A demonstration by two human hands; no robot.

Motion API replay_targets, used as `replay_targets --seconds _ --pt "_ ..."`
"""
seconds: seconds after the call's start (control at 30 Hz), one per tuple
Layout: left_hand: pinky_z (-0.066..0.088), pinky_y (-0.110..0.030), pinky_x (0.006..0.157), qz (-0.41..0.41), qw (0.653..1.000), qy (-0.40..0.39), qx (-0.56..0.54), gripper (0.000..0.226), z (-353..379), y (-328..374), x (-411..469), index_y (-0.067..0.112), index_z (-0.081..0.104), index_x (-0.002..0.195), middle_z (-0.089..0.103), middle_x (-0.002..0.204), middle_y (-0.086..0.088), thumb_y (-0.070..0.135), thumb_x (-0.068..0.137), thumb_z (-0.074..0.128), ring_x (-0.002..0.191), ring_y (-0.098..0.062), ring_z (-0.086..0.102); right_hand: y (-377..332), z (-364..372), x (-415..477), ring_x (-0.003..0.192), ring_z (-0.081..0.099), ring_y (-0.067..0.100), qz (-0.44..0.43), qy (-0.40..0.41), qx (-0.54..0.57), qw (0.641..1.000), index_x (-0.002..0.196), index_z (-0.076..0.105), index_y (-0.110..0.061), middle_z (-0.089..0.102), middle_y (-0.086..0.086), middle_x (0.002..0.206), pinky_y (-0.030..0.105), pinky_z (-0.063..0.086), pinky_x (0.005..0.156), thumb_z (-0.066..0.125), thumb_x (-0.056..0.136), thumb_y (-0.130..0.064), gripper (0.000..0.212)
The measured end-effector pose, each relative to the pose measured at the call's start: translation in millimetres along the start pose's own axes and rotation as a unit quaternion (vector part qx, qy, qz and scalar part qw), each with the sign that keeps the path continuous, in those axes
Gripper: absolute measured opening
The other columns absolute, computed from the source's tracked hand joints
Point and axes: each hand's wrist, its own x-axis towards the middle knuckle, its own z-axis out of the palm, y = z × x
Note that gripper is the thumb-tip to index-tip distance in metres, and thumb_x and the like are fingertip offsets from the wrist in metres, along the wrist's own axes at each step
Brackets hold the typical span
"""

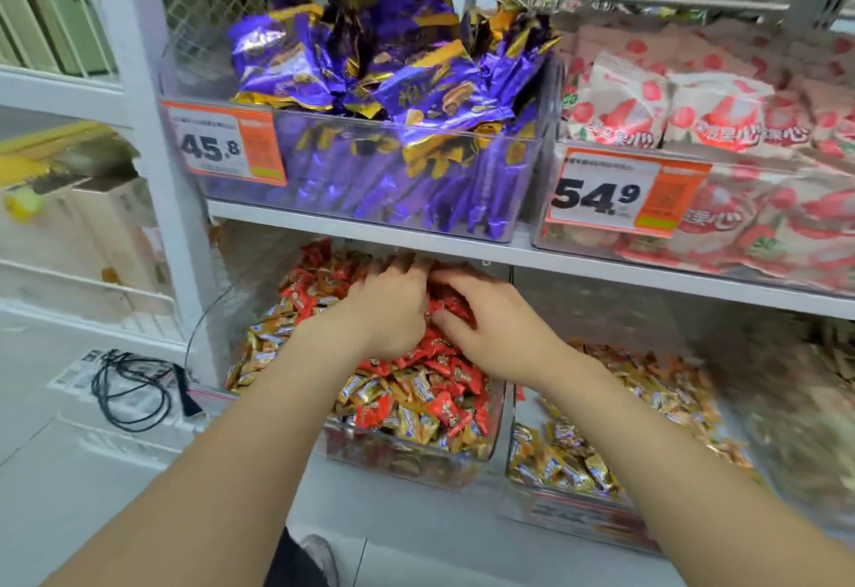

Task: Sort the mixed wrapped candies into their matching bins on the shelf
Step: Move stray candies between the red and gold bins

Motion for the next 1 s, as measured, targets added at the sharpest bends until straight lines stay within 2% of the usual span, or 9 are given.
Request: replay_targets --seconds 0.1,0.3,0.37,0.43,0.53,0.63,0.73,0.93,1.0 --pt "0.035 -0.055 0.115 0.045 0.998 0.025 0.047 0.048 -2.6 25.6 -29.2 0.016 0.035 0.15 0.045 0.147 -0.008 0.022 0.104 0.047 0.144 -0.033 0.035 3.8 -14.8 -20.4 0.129 0.058 0.018 -0.016 0.016 0.005 1.0 0.144 0.058 -0.019 0.065 0.0 0.14 0.032 0.043 0.11 0.052 0.107 -0.027 0.038" --pt "0.049 -0.046 0.088 0.166 0.971 0.168 0.035 0.027 -5.5 82.2 -70.8 0.026 0.064 0.122 0.066 0.103 0.004 0.026 0.099 0.051 0.1 -0.023 0.055 36.3 -56.1 -82.8 0.134 0.055 0.004 0.027 0.006 0.066 0.997 0.146 0.058 -0.026 0.063 -0.011 0.143 0.027 0.042 0.114 0.048 0.106 -0.013 0.044" --pt "0.048 -0.042 0.086 0.208 0.965 0.157 -0.014 0.023 8.7 110.0 -77.6 0.026 0.068 0.111 0.067 0.097 0.003 0.021 0.097 0.05 0.094 -0.022 0.056 60.2 -66.9 -95.6 0.123 0.063 0.006 0.087 -0.019 0.031 0.996 0.138 0.066 -0.027 0.071 -0.011 0.13 0.029 0.048 0.108 0.05 0.102 -0.01 0.042" --pt "0.048 -0.042 0.088 0.218 0.97 0.102 -0.033 0.023 34.7 139.8 -79.5 0.023 0.068 0.11 0.067 0.1 -0.002 0.018 0.098 0.049 0.097 -0.023 0.058 85.1 -78.0 -106.9 0.096 0.071 0.003 0.157 -0.058 -0.032 0.985 0.131 0.071 -0.025 0.076 -0.013 0.104 0.014 0.048 0.09 0.052 0.102 -0.011 0.038" --pt "0.045 -0.042 0.097 0.12 0.992 -0.023 -0.007 0.021 77.3 170.6 -60.3 0.01 0.061 0.114 0.06 0.116 -0.016 0.017 0.097 0.05 0.115 -0.032 0.055 120.3 -87.3 -126.0 0.073 0.063 0.001 0.233 -0.124 -0.094 0.96 0.132 0.071 -0.02 0.069 -0.013 0.085 0.011 0.042 0.074 0.052 0.102 -0.013 0.036" --pt "0.028 -0.053 0.119 -0.017 0.991 -0.13 0.017 0.063 113.4 177.6 -21.1 -0.008 0.034 0.147 0.026 0.155 -0.033 0.02 0.093 0.053 0.148 -0.05 0.022 146.2 -91.3 -141.9 0.111 0.069 0.02 0.276 -0.163 -0.104 0.941 0.141 0.066 -0.02 0.072 0.002 0.13 0.018 0.044 0.089 0.052 0.103 -0.016 0.04" --pt "0.02 -0.054 0.124 -0.107 0.985 -0.137 0.015 0.092 130.9 177.2 13.3 -0.008 -0.001 0.159 -0.009 0.165 -0.035 0.025 0.095 0.057 0.154 -0.051 -0.002 162.7 -92.3 -149.4 0.107 0.068 0.018 0.294 -0.18 -0.077 0.935 0.146 0.061 -0.022 0.065 0.004 0.143 0.023 0.047 0.085 0.054 0.103 -0.019 0.043" --pt "0.021 -0.052 0.123 -0.136 0.981 -0.132 0.049 0.101 148.8 170.5 70.1 -0.018 -0.004 0.156 0.007 0.166 -0.032 0.017 0.088 0.062 0.153 -0.05 0.008 172.0 -85.0 -146.9 0.099 0.065 0.012 0.265 -0.185 -0.057 0.945 0.149 0.056 -0.022 0.068 0.0 0.131 0.021 0.045 0.082 0.054 0.108 -0.033 0.043" --pt "0.023 -0.051 0.122 -0.129 0.982 -0.12 0.07 0.09 156.4 168.7 74.7 -0.018 0.009 0.155 0.02 0.162 -0.03 0.014 0.087 0.059 0.15 -0.047 0.019 174.3 -80.2 -145.9 0.105 0.066 0.014 0.263 -0.19 -0.052 0.944 0.15 0.054 -0.024 0.067 -0.002 0.126 0.025 0.051 0.085 0.056 0.106 -0.035 0.045"
